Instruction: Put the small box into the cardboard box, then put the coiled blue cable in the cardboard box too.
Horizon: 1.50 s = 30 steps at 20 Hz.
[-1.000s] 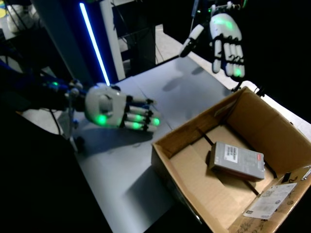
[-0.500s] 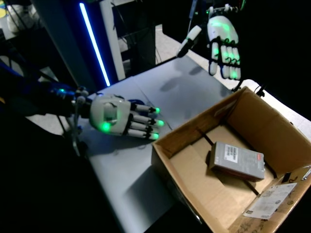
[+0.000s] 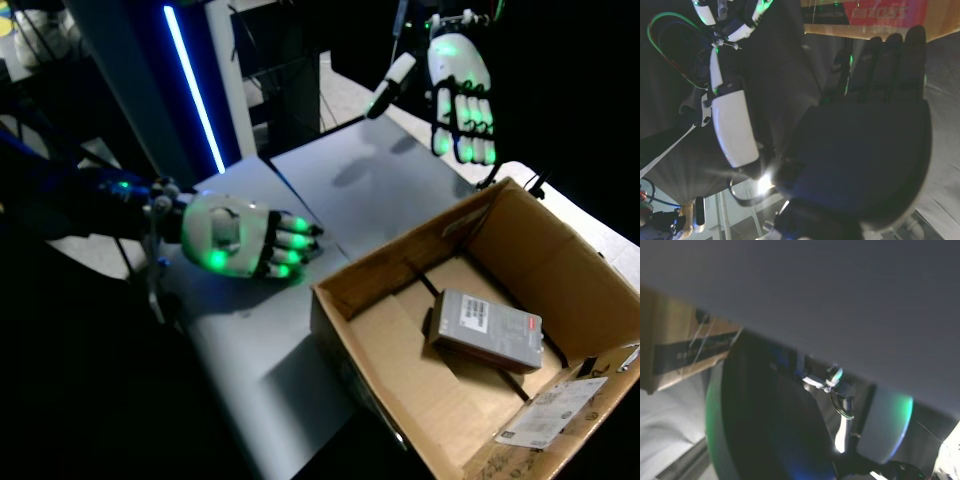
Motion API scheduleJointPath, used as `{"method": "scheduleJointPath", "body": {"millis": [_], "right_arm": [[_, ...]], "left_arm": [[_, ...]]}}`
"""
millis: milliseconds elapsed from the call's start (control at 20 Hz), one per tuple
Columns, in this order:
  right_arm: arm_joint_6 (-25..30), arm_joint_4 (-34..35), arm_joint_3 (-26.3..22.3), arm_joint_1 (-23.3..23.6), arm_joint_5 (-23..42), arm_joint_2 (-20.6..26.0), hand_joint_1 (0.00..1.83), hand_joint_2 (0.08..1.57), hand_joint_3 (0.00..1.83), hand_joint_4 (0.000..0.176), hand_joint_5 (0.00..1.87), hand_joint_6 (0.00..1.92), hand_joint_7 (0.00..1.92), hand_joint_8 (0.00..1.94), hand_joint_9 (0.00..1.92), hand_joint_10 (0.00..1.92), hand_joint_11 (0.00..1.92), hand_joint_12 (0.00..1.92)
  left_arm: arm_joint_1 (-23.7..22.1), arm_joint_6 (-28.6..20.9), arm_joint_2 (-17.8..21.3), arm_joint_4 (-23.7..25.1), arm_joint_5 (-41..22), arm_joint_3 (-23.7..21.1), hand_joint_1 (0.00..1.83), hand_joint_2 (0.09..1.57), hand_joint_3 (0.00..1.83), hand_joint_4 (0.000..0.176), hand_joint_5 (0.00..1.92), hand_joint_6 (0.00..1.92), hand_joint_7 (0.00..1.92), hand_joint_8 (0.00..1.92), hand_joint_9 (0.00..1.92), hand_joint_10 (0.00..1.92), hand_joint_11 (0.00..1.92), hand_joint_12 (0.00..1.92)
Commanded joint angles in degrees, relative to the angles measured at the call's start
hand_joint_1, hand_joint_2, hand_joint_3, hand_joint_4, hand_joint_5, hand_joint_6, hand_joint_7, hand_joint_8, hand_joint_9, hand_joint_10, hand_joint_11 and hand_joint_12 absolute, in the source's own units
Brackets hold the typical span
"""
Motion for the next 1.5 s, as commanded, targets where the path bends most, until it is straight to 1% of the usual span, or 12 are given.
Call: {"method": "scheduleJointPath", "body": {"millis": [0,100,200,250,300,350,500,650,850,1000,1350,1450], "right_arm": [[0.0,0.2,-0.1,-0.1,1.6,0.0,1.15,1.14,0.00,0.000,0.88,1.09,0.25,1.94,0.90,1.92,1.21,1.92],[0.0,0.2,-0.1,-0.1,1.6,0.2,1.13,1.17,0.00,0.000,0.84,1.19,0.27,1.94,0.91,1.92,1.26,1.92],[0.0,0.2,0.0,-0.1,1.6,0.2,1.15,1.16,0.00,0.000,0.88,1.13,0.51,1.94,1.08,1.92,1.41,1.92],[0.0,0.2,0.0,-0.1,1.6,0.2,1.14,1.19,0.01,0.000,0.84,1.24,0.70,1.94,1.13,1.92,1.47,1.92],[0.0,0.2,0.0,-0.1,1.7,0.2,1.40,1.18,0.00,0.000,0.77,1.67,0.81,1.94,1.17,1.92,1.51,1.92],[0.0,0.2,0.1,-0.1,1.7,0.2,1.62,1.19,0.00,0.000,0.94,1.92,1.03,1.94,1.30,1.92,1.58,1.92],[0.0,0.5,0.3,0.0,1.7,0.2,1.74,1.18,0.00,0.000,0.94,1.92,1.20,1.94,1.46,1.92,1.68,1.92],[0.0,0.8,0.6,0.6,1.7,0.2,1.71,1.16,0.00,0.018,1.06,1.92,1.38,1.94,1.59,1.92,1.74,1.92],[0.0,1.8,0.7,2.0,3.7,0.7,1.69,1.18,0.00,0.015,1.19,1.92,1.42,1.94,1.62,1.92,1.75,1.92],[0.0,2.0,0.1,5.1,6.5,2.5,1.64,1.15,0.00,0.010,1.12,1.92,1.39,1.94,1.57,1.92,1.68,1.92],[0.0,1.6,-3.9,10.8,16.3,8.8,1.66,1.17,0.00,0.000,1.26,1.92,1.54,1.94,1.69,1.92,1.77,1.92],[0.0,1.6,-5.6,11.8,20.5,11.0,1.57,1.22,0.00,0.000,1.12,1.92,1.44,1.94,1.63,1.92,1.73,1.92]], "left_arm": [[-0.5,-0.4,-0.3,-0.8,-7.2,0.2,0.49,0.86,0.00,0.176,0.05,0.00,0.05,0.00,0.02,0.00,0.08,0.03],[-0.5,-0.4,-0.4,-0.9,-7.2,0.2,0.49,0.86,0.00,0.176,0.07,0.01,0.06,0.00,0.03,0.00,0.10,0.03],[-0.5,-0.4,-0.5,-0.9,-7.2,0.3,0.51,0.87,0.00,0.176,0.07,0.00,0.05,0.00,0.01,0.00,0.09,0.03],[-0.5,-0.5,-0.5,-0.9,-7.2,0.3,0.53,0.87,0.00,0.176,0.07,0.00,0.06,0.00,0.03,0.00,0.09,0.03],[-0.5,-0.5,-0.6,-0.9,-7.2,0.4,0.53,0.86,0.00,0.176,0.07,0.00,0.06,0.01,0.03,0.00,0.09,0.03],[-0.5,-0.5,-0.6,-0.9,-7.2,0.4,0.53,0.86,0.00,0.176,0.07,0.00,0.06,0.00,0.03,0.00,0.09,0.03],[-0.5,-0.8,-0.9,-1.0,-7.2,0.7,0.53,0.85,0.00,0.176,0.08,0.00,0.06,0.00,0.02,0.00,0.08,0.02],[-0.5,-1.3,-1.2,-1.0,-7.2,1.0,0.53,0.85,0.00,0.173,0.08,0.00,0.08,0.01,0.03,0.00,0.08,0.02],[-0.5,-1.4,-1.4,-1.0,-7.2,1.1,0.54,0.85,0.00,0.176,0.09,0.01,0.08,0.00,0.03,0.00,0.06,0.01],[-0.5,-1.5,-1.4,-1.0,-7.3,1.1,0.53,0.86,0.00,0.176,0.11,0.01,0.09,0.00,0.04,0.00,0.07,0.01],[-0.5,-1.9,-2.0,-1.0,-7.4,1.4,0.51,0.89,0.01,0.176,0.10,0.00,0.07,0.00,0.06,0.01,0.12,0.03],[-0.5,-1.9,-2.0,-1.0,-7.3,1.4,0.52,0.90,0.01,0.176,0.10,0.00,0.06,0.00,0.06,0.00,0.11,0.03]]}}
